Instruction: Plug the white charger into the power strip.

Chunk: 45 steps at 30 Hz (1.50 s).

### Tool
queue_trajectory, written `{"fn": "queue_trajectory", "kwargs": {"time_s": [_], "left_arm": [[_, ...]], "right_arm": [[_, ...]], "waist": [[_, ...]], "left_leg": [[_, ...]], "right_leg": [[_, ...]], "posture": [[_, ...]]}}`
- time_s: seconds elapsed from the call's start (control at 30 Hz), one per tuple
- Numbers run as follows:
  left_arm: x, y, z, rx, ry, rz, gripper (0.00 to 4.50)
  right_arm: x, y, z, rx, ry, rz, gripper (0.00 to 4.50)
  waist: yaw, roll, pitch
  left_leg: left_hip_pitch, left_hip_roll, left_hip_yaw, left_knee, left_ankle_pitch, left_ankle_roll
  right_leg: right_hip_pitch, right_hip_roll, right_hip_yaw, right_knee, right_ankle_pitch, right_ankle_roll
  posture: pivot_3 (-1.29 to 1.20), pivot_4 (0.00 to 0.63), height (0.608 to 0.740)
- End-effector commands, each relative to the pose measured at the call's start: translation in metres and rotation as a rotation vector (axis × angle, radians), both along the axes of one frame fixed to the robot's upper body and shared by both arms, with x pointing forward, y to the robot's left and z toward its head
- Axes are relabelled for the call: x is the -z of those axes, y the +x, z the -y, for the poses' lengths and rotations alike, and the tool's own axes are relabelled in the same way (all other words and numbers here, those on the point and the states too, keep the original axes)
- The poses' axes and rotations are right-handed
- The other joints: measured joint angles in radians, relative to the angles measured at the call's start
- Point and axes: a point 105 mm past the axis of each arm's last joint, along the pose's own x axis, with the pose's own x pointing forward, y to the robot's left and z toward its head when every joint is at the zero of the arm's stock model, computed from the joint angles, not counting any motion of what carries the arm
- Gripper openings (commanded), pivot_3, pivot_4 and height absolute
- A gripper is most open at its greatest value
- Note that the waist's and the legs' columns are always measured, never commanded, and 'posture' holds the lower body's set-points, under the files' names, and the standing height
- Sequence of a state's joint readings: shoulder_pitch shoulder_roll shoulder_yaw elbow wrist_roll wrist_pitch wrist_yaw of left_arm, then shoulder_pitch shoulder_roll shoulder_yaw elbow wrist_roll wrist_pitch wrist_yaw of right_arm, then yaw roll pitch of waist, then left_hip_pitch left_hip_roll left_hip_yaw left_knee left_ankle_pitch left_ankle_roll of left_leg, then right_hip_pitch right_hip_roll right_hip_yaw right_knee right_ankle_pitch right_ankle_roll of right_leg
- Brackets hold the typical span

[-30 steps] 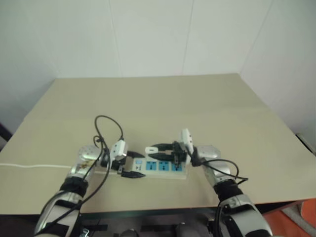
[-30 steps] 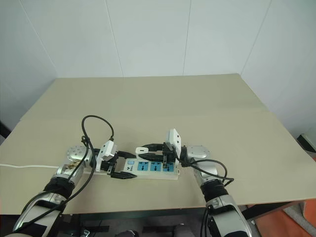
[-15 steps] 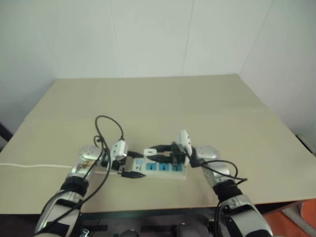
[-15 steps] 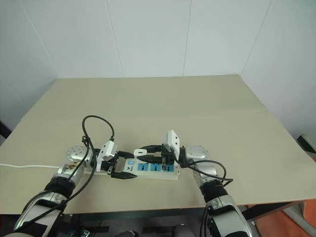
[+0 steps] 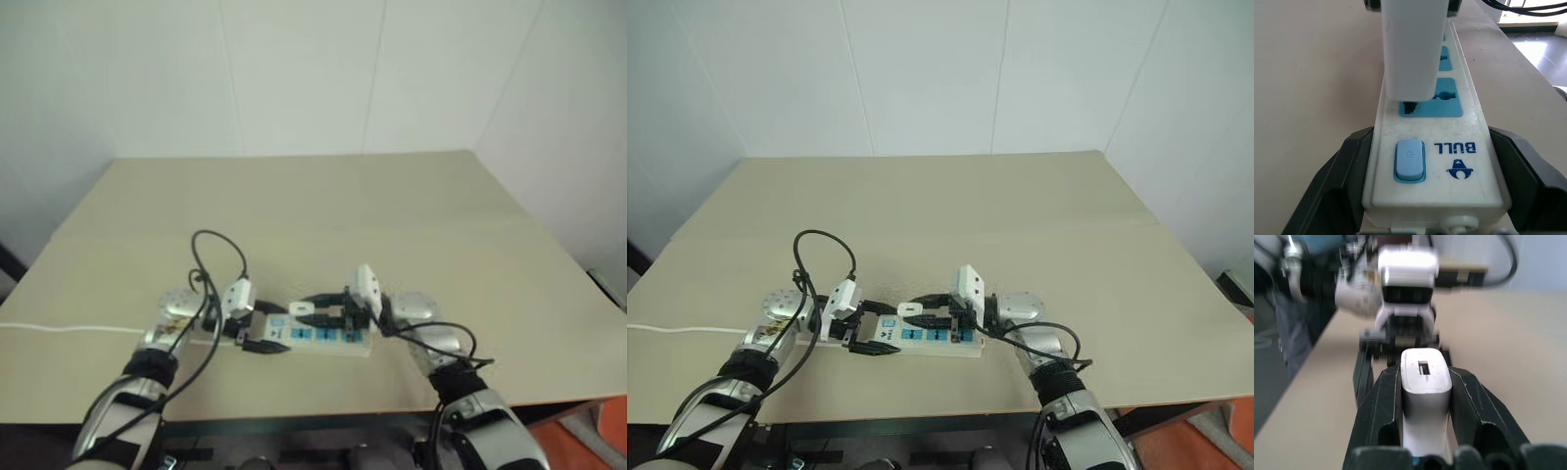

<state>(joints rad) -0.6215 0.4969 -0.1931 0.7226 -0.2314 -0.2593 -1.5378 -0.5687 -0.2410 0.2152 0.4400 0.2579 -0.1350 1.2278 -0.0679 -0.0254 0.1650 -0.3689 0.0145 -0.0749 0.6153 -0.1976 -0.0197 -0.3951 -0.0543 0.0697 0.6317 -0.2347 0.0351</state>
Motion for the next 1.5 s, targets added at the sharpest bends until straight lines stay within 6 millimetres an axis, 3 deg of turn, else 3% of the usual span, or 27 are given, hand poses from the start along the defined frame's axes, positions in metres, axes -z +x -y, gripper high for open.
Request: {"fn": "queue_trajectory", "kwargs": {"time_s": [0.03,0.37,0.83,1.2,1.5], "left_arm": [[0.024,-0.007,-0.011,-0.02,0.094,-0.077,3.27],[0.025,-0.007,-0.009,-0.01,0.09,-0.074,3.27],[0.027,-0.011,-0.009,-0.013,0.081,-0.08,3.27],[0.03,-0.014,-0.013,-0.031,0.08,-0.082,3.27],[0.03,-0.013,-0.011,-0.039,0.072,-0.076,3.27]], "right_arm": [[0.021,0.001,0.015,0.043,-0.086,-0.051,1.11],[0.023,-0.002,0.006,0.03,-0.095,-0.036,1.11],[0.065,0.01,0.015,0.067,-0.199,-0.212,1.11],[0.065,0.006,0.011,0.02,-0.148,-0.176,1.11],[0.039,0.006,0.016,-0.02,-0.083,-0.052,4.16]], "waist": [[0.0,0.0,0.0],[0.001,0.0,0.0],[-0.004,-0.001,-0.01],[-0.008,-0.003,-0.023],[-0.003,-0.003,-0.023]], "left_leg": [[0.001,0.0,0.0,0.0,0.0,0.0],[0.001,0.0,0.0,0.0,0.0,0.0],[0.014,0.001,0.0,-0.003,0.0,0.0],[0.015,0.002,0.0,-0.005,0.0,0.0],[0.013,0.002,0.0,-0.006,0.0,0.0]], "right_leg": [[0.001,0.0,0.0,-0.001,0.0,0.0],[0.001,0.0,0.0,-0.001,0.0,0.0],[0.011,0.0,0.0,0.0,-0.004,-0.007],[0.011,0.001,0.001,0.0,-0.005,-0.008],[0.009,0.001,0.0,0.0,-0.005,-0.008]], "posture": [[0.0,0.15,0.74],[0.0,0.15,0.74],[0.0,0.15,0.74],[0.0,0.15,0.74],[0.0,0.15,0.74]]}}
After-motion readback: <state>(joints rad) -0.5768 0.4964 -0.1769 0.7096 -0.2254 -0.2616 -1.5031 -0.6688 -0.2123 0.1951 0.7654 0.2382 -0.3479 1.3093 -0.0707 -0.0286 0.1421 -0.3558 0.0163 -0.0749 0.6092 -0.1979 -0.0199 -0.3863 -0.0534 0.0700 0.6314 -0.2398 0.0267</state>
